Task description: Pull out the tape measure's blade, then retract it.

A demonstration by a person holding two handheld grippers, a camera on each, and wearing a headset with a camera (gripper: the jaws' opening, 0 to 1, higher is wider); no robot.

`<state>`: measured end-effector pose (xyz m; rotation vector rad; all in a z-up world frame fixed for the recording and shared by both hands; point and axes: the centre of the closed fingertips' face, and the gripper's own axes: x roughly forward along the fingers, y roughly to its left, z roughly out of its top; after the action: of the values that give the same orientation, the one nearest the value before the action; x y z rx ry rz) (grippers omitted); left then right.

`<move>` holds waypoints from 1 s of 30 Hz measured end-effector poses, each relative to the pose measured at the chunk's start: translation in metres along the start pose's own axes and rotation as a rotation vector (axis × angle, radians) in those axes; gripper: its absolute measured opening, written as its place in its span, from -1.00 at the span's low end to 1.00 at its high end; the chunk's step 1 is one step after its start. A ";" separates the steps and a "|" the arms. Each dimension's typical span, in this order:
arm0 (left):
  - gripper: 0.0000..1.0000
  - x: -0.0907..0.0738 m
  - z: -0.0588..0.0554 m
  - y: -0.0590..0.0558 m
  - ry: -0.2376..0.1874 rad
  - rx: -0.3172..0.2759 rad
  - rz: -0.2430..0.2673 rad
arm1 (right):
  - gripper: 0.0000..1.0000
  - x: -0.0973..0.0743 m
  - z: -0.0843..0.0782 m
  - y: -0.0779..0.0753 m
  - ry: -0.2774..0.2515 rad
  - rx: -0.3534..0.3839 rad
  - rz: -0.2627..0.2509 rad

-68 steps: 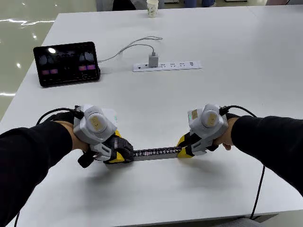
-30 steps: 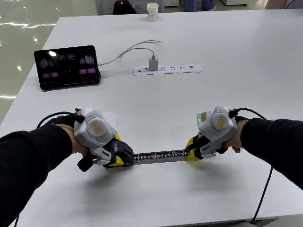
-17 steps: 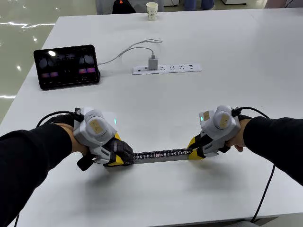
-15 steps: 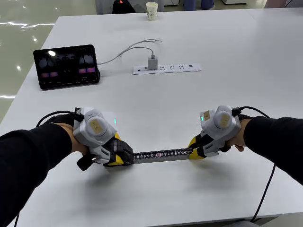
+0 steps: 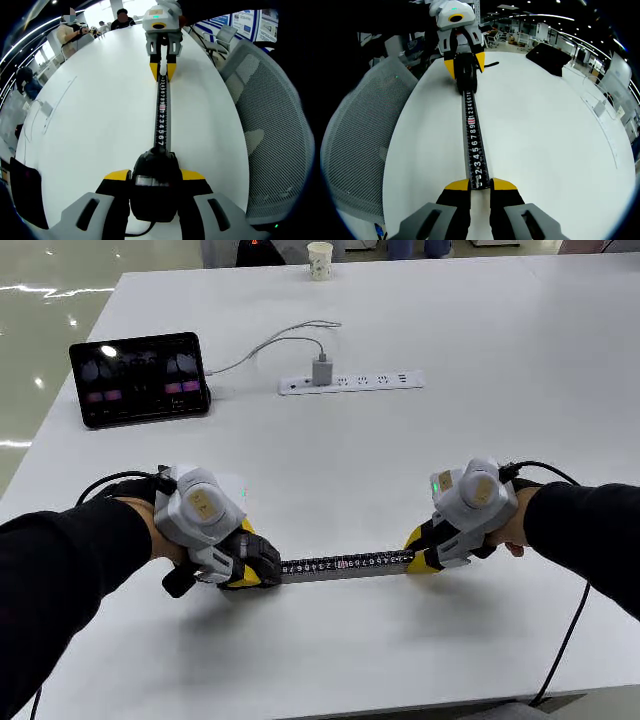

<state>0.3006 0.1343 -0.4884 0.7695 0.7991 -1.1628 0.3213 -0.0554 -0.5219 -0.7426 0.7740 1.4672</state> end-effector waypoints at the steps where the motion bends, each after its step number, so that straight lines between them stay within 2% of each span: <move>1: -0.39 0.000 0.000 0.000 0.000 0.000 0.000 | -0.80 0.000 -0.001 0.000 0.000 0.001 -0.001; 30: -0.39 -0.001 0.000 -0.001 -0.003 0.004 0.004 | -0.80 -0.013 -0.020 0.002 0.003 0.028 -0.012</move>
<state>0.2995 0.1342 -0.4874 0.7725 0.7930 -1.1620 0.3202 -0.0795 -0.5221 -0.7276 0.7893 1.4420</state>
